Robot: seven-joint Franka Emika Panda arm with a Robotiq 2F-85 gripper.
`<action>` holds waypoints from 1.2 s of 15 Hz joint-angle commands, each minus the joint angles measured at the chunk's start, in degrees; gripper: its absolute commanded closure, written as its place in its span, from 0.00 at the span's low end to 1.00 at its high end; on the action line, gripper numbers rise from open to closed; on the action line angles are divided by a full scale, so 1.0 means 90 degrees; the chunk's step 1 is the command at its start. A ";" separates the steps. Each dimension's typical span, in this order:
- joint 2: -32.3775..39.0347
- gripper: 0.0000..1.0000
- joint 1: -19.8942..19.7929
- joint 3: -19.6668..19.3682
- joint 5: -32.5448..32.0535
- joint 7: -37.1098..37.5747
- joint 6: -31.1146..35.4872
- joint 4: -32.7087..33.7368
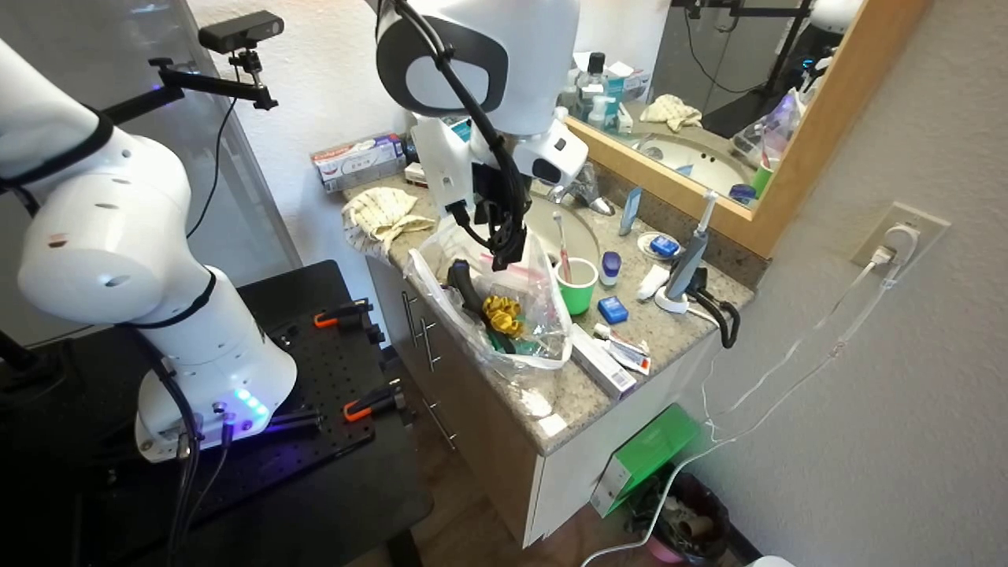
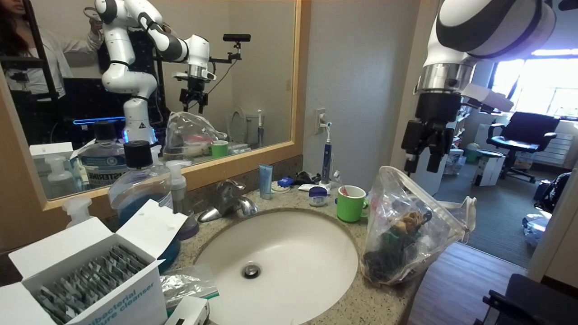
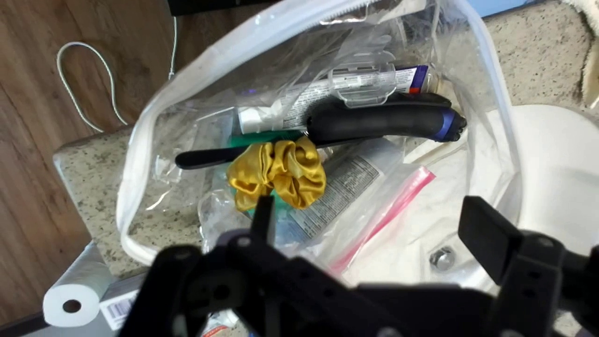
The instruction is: Pick up the hair ribbon and put it in the plastic
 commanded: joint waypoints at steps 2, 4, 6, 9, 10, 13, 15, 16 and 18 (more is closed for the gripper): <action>-0.0871 0.00 0.0151 0.0307 -0.0188 0.0018 -0.0003 -0.0423; -0.1216 0.00 0.0310 0.0492 -0.0221 -0.0004 -0.0002 -0.0531; -0.1502 0.00 0.0520 0.0674 -0.0228 -0.0035 -0.0005 -0.0596; -0.1713 0.00 0.0898 0.0927 -0.0179 -0.0049 -0.0051 -0.0563; -0.1694 0.00 0.1045 0.1011 -0.0149 -0.0055 -0.0011 -0.0523; -0.1543 0.00 0.1399 0.1218 -0.0093 0.0001 -0.0021 -0.0391; -0.1568 0.00 0.1367 0.1123 -0.0119 0.0037 -0.0024 -0.0418; -0.1565 0.00 0.1367 0.1120 -0.0118 0.0036 -0.0024 -0.0418; -0.1561 0.00 0.1349 0.1104 -0.0118 0.0036 -0.0024 -0.0418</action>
